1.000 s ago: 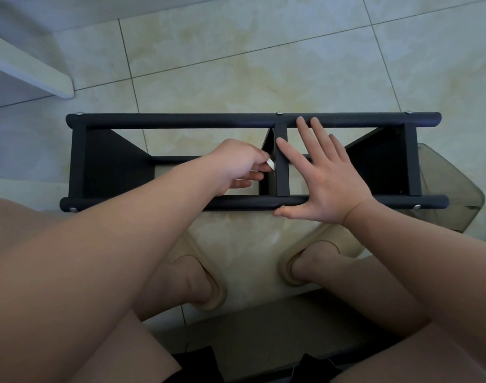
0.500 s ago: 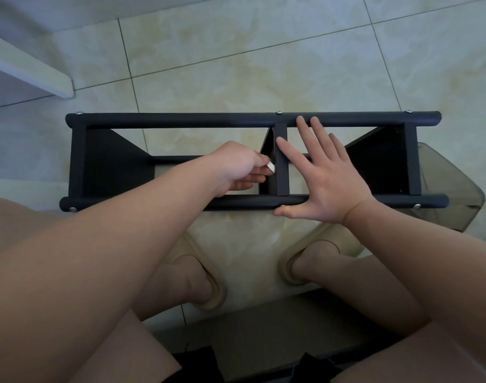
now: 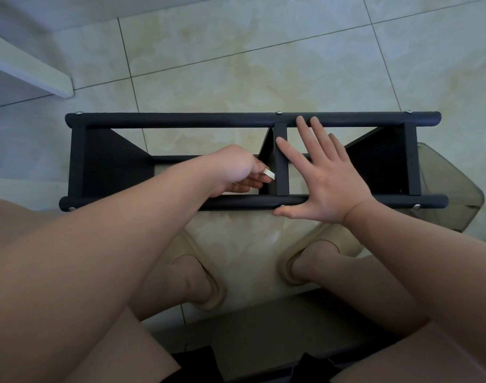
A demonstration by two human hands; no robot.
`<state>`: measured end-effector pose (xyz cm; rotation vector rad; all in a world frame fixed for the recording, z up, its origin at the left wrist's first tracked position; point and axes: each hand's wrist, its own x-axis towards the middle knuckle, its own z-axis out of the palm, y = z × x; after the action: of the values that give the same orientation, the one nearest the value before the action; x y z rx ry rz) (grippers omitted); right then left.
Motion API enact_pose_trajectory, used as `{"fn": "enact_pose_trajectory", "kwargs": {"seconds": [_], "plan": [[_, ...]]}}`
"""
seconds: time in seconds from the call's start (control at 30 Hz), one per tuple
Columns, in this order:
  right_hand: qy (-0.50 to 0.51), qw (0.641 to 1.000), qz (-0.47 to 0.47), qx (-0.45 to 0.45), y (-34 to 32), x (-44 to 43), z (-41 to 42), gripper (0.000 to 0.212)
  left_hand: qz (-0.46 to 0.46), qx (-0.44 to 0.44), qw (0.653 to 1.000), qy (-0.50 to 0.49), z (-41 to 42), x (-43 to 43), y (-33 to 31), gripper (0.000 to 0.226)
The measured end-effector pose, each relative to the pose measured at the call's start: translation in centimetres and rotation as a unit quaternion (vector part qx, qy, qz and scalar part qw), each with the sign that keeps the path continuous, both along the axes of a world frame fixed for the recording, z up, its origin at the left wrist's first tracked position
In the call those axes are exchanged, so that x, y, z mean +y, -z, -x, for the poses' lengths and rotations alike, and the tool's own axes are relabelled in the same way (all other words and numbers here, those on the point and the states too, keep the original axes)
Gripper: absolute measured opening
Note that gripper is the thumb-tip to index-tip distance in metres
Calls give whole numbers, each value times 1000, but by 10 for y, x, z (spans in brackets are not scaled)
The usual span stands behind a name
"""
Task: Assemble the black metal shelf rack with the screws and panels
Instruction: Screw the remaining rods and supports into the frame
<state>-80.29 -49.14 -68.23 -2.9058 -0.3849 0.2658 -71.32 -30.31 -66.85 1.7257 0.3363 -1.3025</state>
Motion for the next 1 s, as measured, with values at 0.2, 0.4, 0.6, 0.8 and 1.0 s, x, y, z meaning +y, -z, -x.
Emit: {"fn": "enact_pose_trajectory", "kwargs": {"seconds": [0.2,0.4,0.6,0.8,1.0], "plan": [[-1,1000,1,-2,0,0,0,119,29,-11,999,25,0,7,1,16],[0,1000,3,5,-1,0,0,119,27,-17,997,72,-2,12,-2,22],[0,1000,6,9,-2,0,0,119,24,-39,992,121,-2,17,-5,19],[0,1000,9,12,-3,1,0,118,17,-71,983,171,-1,19,-7,17],[1,1000,5,8,-3,1,0,119,2,-103,974,202,2,20,-6,20]]}}
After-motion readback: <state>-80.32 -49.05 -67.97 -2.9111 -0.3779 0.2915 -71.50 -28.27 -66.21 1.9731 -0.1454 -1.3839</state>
